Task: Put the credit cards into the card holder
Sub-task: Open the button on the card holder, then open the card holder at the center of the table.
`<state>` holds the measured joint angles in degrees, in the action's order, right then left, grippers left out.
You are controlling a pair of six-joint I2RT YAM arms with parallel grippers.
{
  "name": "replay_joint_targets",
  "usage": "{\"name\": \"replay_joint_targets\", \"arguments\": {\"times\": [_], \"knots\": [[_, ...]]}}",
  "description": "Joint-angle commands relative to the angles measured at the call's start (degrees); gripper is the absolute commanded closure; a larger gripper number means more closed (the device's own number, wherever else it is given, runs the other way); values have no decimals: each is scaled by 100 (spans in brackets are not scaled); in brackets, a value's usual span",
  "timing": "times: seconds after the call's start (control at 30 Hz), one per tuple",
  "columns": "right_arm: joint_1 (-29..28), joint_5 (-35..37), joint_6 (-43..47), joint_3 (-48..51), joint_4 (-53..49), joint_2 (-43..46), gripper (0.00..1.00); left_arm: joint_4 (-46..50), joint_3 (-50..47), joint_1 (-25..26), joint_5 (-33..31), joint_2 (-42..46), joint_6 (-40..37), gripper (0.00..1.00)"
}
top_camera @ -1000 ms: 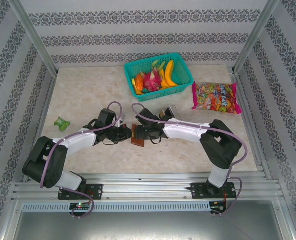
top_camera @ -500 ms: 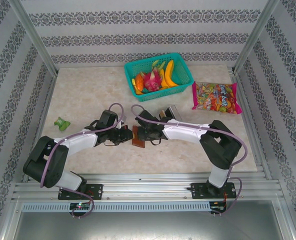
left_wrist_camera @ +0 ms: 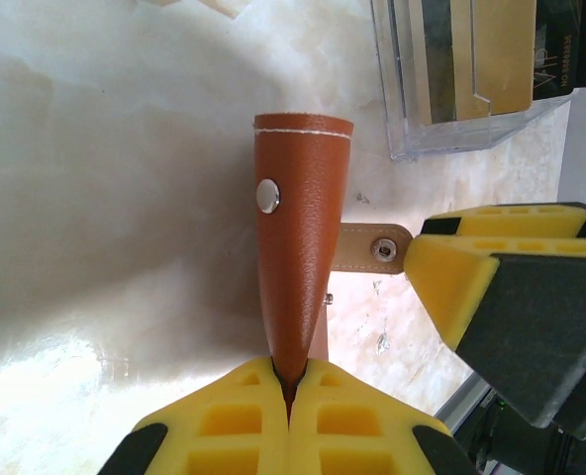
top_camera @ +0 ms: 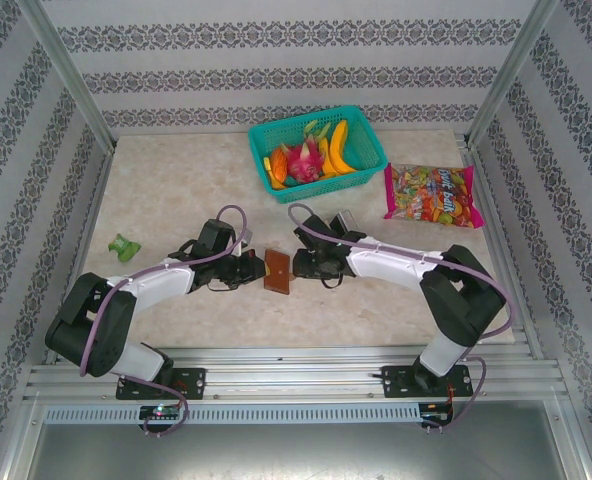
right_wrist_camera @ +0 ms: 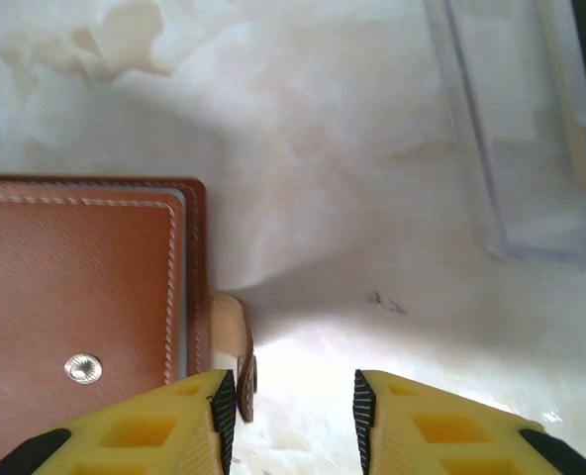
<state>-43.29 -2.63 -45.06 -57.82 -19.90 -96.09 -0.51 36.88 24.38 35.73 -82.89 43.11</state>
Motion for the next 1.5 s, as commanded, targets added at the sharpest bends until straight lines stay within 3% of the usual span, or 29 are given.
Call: {"name": "replay_joint_targets", "arguments": {"times": [0.0, 0.23, 0.43, 0.53, 0.6, 0.7, 0.93, 1.3, 1.4, 1.47], "knots": [[61, -391, -100, 22, 314, -137, 59, -116, 30, -10, 18, 55, -88, 100], [66, -626, -97, -15, 504, -465, 61, -90, 30, -8, 8, 52, -110, 100], [106, -650, 24, 75, 472, -179, 87, 69, 46, -7, -194, 99, -123, 97], [179, -794, 172, 285, 410, 305, 93, 227, 64, -11, -420, 183, -126, 79], [214, -974, 203, 526, 558, 688, 93, 234, 79, 27, -483, 226, -108, 60], [309, -1514, 168, 734, 854, 1073, 93, 263, 195, 165, -573, 191, -108, 41], [357, -1858, -44, 789, 1231, 1434, 91, 597, 730, 634, -807, -42, -227, 22], [383, -1790, -56, 739, 1118, 1371, 90, 1254, 948, 682, -1300, -216, -539, 29], [398, -1780, -47, 735, 1086, 1374, 90, 1315, 1008, 682, -1271, -321, -595, 37], [407, -1744, -1, 712, 993, 1367, 89, 1306, 1006, 684, -1300, -342, -606, 50]]}}
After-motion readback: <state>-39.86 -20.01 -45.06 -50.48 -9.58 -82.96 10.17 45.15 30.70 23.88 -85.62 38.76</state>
